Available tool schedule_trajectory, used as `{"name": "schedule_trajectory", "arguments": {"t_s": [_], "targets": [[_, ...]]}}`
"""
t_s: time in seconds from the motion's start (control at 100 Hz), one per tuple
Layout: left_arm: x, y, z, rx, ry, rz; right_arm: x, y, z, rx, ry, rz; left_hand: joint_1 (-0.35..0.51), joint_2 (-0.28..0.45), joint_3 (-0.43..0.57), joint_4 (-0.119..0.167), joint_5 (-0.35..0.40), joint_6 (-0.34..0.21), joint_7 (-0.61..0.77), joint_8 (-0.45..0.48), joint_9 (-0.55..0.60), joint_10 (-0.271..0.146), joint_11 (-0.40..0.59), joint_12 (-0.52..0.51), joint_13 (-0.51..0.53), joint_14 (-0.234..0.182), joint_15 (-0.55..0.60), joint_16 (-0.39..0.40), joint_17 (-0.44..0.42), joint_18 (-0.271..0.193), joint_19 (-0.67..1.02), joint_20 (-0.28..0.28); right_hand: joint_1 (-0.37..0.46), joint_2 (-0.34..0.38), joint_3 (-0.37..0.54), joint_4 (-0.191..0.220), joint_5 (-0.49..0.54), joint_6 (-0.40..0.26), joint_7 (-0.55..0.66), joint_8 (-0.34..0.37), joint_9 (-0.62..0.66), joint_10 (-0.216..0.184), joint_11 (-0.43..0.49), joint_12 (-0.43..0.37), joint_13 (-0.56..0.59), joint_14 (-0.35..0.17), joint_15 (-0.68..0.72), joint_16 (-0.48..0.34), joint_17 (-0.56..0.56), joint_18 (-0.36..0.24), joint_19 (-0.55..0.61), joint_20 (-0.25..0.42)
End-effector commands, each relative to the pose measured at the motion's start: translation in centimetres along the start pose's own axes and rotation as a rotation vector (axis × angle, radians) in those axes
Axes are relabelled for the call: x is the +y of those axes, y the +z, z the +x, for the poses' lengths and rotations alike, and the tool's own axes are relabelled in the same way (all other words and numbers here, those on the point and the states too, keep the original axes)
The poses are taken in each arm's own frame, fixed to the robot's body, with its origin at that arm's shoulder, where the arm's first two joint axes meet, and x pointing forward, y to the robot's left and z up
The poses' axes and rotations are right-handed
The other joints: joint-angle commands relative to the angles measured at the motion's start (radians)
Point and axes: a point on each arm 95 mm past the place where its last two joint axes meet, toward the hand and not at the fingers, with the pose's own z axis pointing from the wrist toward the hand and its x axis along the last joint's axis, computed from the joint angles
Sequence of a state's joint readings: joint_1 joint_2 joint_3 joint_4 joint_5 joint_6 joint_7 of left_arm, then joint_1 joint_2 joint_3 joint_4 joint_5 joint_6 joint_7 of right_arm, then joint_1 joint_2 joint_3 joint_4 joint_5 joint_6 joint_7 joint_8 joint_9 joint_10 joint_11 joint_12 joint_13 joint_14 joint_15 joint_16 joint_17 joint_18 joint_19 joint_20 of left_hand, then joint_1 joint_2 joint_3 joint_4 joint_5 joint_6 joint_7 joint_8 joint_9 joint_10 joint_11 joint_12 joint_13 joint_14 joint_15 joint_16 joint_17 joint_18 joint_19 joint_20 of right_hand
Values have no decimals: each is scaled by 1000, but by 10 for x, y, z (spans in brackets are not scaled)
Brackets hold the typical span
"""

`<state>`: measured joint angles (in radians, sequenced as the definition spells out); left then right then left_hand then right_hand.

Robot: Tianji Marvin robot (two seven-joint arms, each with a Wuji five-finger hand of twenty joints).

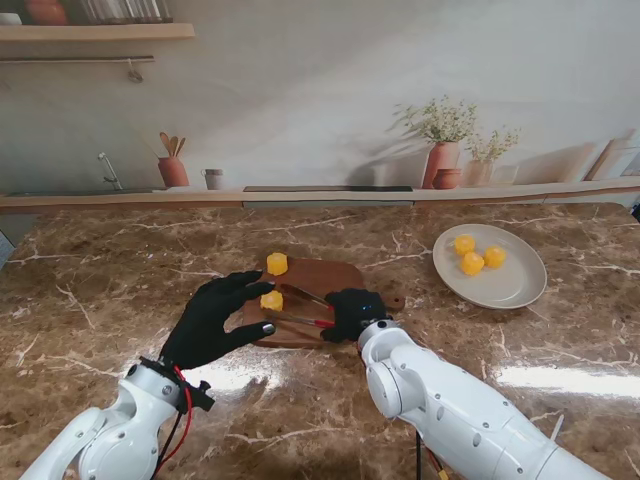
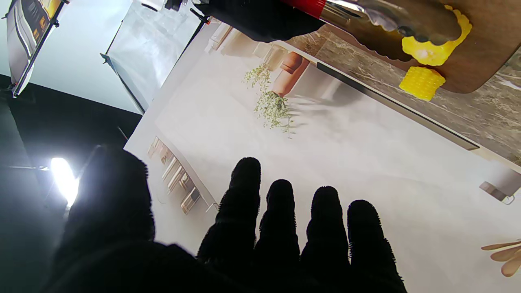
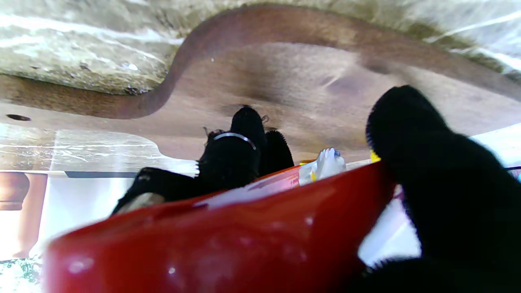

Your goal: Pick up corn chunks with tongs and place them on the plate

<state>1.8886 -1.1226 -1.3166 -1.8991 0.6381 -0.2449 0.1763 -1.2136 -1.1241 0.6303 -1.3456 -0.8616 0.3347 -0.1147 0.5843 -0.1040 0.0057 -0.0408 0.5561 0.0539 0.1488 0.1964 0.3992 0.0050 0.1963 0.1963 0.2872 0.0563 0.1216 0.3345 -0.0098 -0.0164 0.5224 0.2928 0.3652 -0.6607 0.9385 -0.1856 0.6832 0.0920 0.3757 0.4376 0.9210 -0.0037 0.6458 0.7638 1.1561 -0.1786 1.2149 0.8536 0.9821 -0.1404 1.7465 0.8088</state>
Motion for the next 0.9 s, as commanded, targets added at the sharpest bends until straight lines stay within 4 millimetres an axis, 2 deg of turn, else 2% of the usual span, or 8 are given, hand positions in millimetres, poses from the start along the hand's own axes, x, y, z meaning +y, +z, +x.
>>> {"name": "schedule_trajectory", "arguments": {"t_s": [0.0, 0.03, 0.1, 0.19, 0.23, 0.45, 0.59, 0.89], "targets": [[4, -4, -1, -9, -4, -5, -16, -6, 4, 3, 1, 67, 34, 22, -25, 21, 4, -28, 1, 8, 0, -10, -16, -11, -1, -43, -21, -11, -12, -19, -40, -8, 101, 143, 68, -2, 122, -114, 43, -17, 106, -63, -47, 44, 83, -29, 126, -6, 68, -77, 151, 14], [4, -4, -1, -9, -5, -4, -16, -6, 5, 7, -1, 72, 34, 23, -25, 20, 2, -28, 1, 7, -1, -9, -16, -11, -1, -42, -21, -11, -12, -18, -40, -8, 146, 204, 24, -29, 118, -121, 118, -110, 135, -60, -55, 70, 95, -20, 136, -8, 75, -67, 162, 10], [5, -5, -1, -9, -7, -2, -15, -7, 5, 16, -15, 80, 34, 22, -25, 20, 4, -29, 1, 8, 0, -9, -16, -11, 0, -42, -20, -11, -12, -18, -40, -8, 191, 268, -44, -45, 107, -125, 196, -185, 150, -62, -54, 70, 98, -12, 138, -5, 74, -55, 168, 11], [5, -6, -1, -12, -6, -1, -16, -7, 4, 27, -41, 79, 34, 24, -25, 20, 2, -29, 1, 7, -2, -9, -17, -11, -2, -42, -21, -11, -12, -19, -42, -9, 226, 279, -69, -49, 106, -137, 237, -215, 172, -63, -56, 70, 103, 1, 137, -4, 75, -42, 170, 11], [5, -7, -2, -14, -7, 1, -16, -8, 3, 30, -48, 73, 34, 24, -25, 20, 2, -28, 1, 7, -1, -9, -17, -11, -1, -42, -21, -11, -12, -19, -43, -9, 232, 268, -61, -52, 101, -137, 283, -266, 185, -64, -64, 81, 107, 11, 133, -4, 74, -31, 171, 12], [3, -9, -3, -21, -9, 6, -16, -19, -9, 12, -58, -7, 37, 25, -25, 20, 0, -29, -1, 7, -1, -8, -18, -12, -2, -41, -22, -12, -13, -17, -47, -10, 212, 189, 52, -70, 129, -135, 344, -304, 242, -65, -83, 78, 157, 35, 104, 0, 112, 3, 177, 3], [3, -8, -3, -18, -11, 8, -6, -29, -24, -35, -50, -43, 37, 24, -26, 20, 0, -30, -1, 7, -2, -9, -19, -13, -4, -41, -22, -12, -12, -18, -50, -11, 204, 184, 63, -75, 132, -134, 350, -310, 249, -67, -87, 77, 161, 37, 102, 3, 115, 5, 178, 2], [6, -5, -4, -14, -18, 16, 28, -46, -86, -244, -34, -120, 37, 23, -26, 20, 0, -30, -1, 8, -2, -11, -20, -13, -3, -42, -23, -13, -12, -18, -54, -11, 205, 177, 73, -76, 137, -129, 358, -313, 255, -64, -89, 78, 162, 38, 98, 6, 118, 3, 178, 0]]}}
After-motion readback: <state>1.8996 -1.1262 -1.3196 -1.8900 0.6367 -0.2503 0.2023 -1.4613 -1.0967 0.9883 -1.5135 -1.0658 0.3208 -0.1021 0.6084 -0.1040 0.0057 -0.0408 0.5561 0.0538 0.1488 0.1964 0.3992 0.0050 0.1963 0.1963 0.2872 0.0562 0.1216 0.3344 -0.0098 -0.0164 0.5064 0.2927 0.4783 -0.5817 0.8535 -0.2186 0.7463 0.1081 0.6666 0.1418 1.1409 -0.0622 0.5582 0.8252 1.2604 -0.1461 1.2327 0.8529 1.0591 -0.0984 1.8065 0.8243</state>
